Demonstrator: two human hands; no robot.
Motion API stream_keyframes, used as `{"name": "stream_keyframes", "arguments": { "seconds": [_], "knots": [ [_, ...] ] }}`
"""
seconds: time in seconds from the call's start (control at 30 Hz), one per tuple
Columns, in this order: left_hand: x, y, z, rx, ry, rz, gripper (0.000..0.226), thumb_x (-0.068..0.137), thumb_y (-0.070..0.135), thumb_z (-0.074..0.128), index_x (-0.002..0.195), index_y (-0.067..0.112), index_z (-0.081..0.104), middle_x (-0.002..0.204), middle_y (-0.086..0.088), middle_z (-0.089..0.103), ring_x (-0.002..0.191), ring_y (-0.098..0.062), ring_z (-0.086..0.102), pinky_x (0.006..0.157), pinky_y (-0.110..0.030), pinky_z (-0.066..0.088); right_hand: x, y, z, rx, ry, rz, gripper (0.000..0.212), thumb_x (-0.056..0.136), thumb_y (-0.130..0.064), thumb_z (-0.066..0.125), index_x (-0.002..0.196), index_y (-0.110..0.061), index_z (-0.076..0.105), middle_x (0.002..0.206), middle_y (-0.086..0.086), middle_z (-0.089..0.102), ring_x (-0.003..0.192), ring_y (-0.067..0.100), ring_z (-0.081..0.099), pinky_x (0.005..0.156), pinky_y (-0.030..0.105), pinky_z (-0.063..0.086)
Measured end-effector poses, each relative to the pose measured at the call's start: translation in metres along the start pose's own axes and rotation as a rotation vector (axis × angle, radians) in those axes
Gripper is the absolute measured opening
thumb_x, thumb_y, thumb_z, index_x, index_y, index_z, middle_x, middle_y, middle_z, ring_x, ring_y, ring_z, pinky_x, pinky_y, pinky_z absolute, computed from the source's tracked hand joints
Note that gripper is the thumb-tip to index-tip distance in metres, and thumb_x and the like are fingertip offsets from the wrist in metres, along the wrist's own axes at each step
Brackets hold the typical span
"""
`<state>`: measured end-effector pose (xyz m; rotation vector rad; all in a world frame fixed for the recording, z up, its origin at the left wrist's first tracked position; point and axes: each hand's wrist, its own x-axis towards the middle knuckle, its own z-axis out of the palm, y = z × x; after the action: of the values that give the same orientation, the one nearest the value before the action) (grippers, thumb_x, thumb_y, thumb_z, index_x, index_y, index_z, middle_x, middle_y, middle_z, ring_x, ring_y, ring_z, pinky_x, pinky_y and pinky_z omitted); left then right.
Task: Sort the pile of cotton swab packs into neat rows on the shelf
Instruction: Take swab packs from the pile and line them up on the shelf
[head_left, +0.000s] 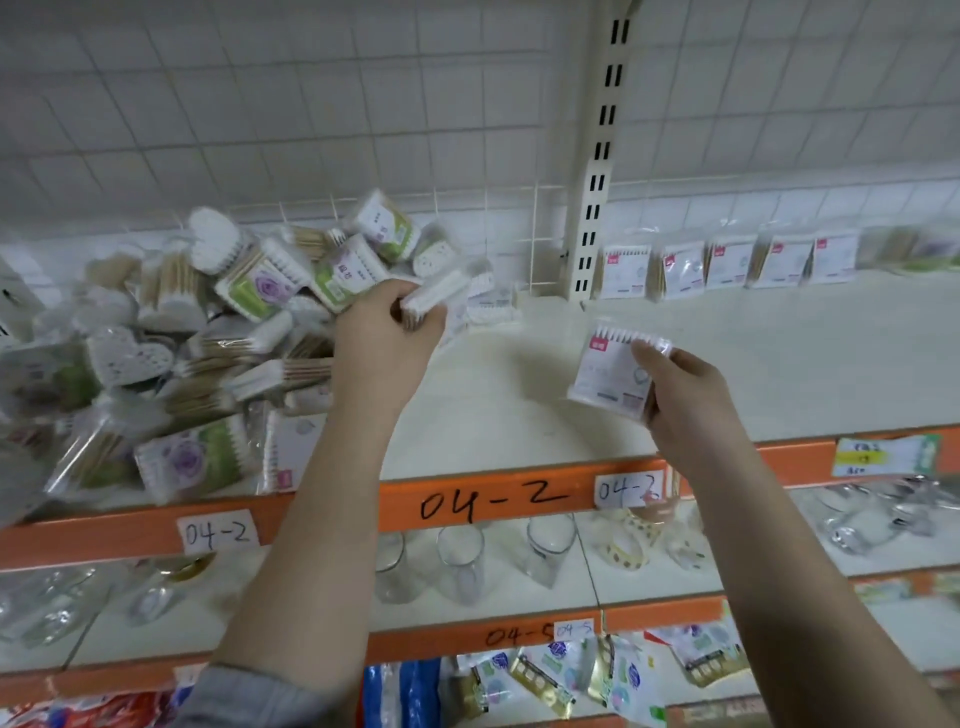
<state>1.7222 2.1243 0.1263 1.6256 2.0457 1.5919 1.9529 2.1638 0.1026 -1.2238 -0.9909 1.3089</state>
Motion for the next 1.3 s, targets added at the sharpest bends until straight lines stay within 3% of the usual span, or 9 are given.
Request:
{"name": "stream_keyframes", "arguments": {
  "seconds": [0.13, 0.3, 0.43, 0.57, 0.87, 0.97, 1.1, 1.17, 1.3],
  "knots": [
    [-0.008, 0.006, 0.029, -0.114, -0.040, -0.080, 0.008, 0.085, 0.020, 0.064, 0.082, 0.013, 0.062, 0.070, -0.008, 0.061, 0.067, -0.022, 0.057, 0.059, -0.029, 0.040, 0.006, -0.006, -0.029, 0.086, 0.081, 0.000, 0.018, 0.094, -0.014, 0.053, 0.078, -0.009, 0.059, 0.092, 0.014, 0.058, 0.079, 0.025, 0.060, 0.071, 0.034, 0.054],
    [-0.012, 0.021, 0.067, -0.118, -0.055, -0.125, 0.026, 0.083, 0.029, 0.067, 0.081, 0.004, 0.060, 0.080, -0.015, 0.066, 0.079, -0.030, 0.062, 0.072, -0.041, 0.049, 0.022, -0.013, -0.063, 0.136, 0.117, -0.018, 0.018, 0.095, -0.015, 0.051, 0.079, -0.010, 0.058, 0.082, 0.009, 0.059, 0.071, 0.021, 0.060, 0.053, 0.023, 0.055],
    [-0.012, 0.042, 0.097, -0.166, -0.057, -0.140, 0.045, 0.076, 0.039, 0.065, 0.084, -0.005, 0.058, 0.082, -0.021, 0.065, 0.079, -0.034, 0.063, 0.071, -0.046, 0.050, 0.044, -0.017, -0.092, 0.146, 0.104, -0.020, 0.018, 0.095, -0.018, 0.052, 0.079, -0.011, 0.055, 0.078, 0.009, 0.053, 0.066, 0.021, 0.058, 0.049, 0.022, 0.053],
    [-0.018, 0.066, 0.134, -0.186, -0.003, -0.164, 0.047, 0.079, 0.033, 0.068, 0.075, -0.009, 0.047, 0.074, -0.027, 0.058, 0.064, -0.031, 0.055, 0.058, -0.040, 0.043, 0.075, -0.025, -0.128, 0.107, 0.055, -0.014, 0.017, 0.094, -0.020, 0.054, 0.079, -0.013, 0.055, 0.075, 0.006, 0.050, 0.068, 0.022, 0.056, 0.053, 0.025, 0.055],
    [-0.036, 0.109, 0.202, -0.005, 0.184, -0.257, 0.045, 0.084, 0.034, 0.064, 0.078, -0.009, 0.054, 0.080, -0.025, 0.063, 0.072, -0.030, 0.059, 0.060, -0.030, 0.043, 0.144, -0.047, -0.197, -0.038, -0.087, 0.035, 0.015, 0.092, -0.027, 0.057, 0.083, -0.015, 0.056, 0.072, 0.002, 0.044, 0.069, 0.017, 0.047, 0.054, 0.025, 0.048],
    [-0.040, 0.116, 0.206, 0.059, 0.233, -0.274, 0.047, 0.085, 0.033, 0.063, 0.074, -0.010, 0.049, 0.075, -0.026, 0.058, 0.067, -0.029, 0.053, 0.051, -0.017, 0.033, 0.161, -0.050, -0.200, -0.043, -0.134, 0.033, 0.016, 0.092, -0.026, 0.058, 0.081, -0.015, 0.056, 0.071, 0.002, 0.046, 0.070, 0.018, 0.051, 0.061, 0.029, 0.051],
    [-0.038, 0.117, 0.203, 0.083, 0.214, -0.336, 0.041, 0.090, 0.036, 0.056, 0.084, -0.004, 0.055, 0.080, -0.017, 0.060, 0.079, -0.029, 0.056, 0.062, -0.031, 0.034, 0.180, -0.053, -0.182, -0.092, -0.246, -0.016, 0.013, 0.090, -0.025, 0.062, 0.086, -0.013, 0.062, 0.088, 0.009, 0.064, 0.086, 0.030, 0.061, 0.075, 0.042, 0.048],
    [-0.035, 0.116, 0.199, 0.124, 0.193, -0.363, 0.036, 0.094, 0.034, 0.050, 0.085, 0.000, 0.052, 0.083, -0.009, 0.055, 0.081, -0.024, 0.050, 0.061, -0.027, 0.025, 0.189, -0.055, -0.164, -0.131, -0.289, -0.050, 0.015, 0.089, -0.024, 0.063, 0.081, -0.011, 0.060, 0.087, 0.013, 0.060, 0.083, 0.029, 0.059, 0.072, 0.041, 0.046],
    [-0.033, 0.115, 0.188, 0.151, 0.150, -0.409, 0.034, 0.098, 0.031, 0.044, 0.072, 0.010, 0.040, 0.074, -0.001, 0.045, 0.081, -0.020, 0.042, 0.064, -0.026, 0.023, 0.205, -0.063, -0.121, -0.176, -0.331, -0.112, 0.022, 0.089, -0.025, 0.061, 0.074, -0.012, 0.052, 0.072, 0.008, 0.051, 0.069, 0.021, 0.050, 0.056, 0.027, 0.037]
  ]
}}
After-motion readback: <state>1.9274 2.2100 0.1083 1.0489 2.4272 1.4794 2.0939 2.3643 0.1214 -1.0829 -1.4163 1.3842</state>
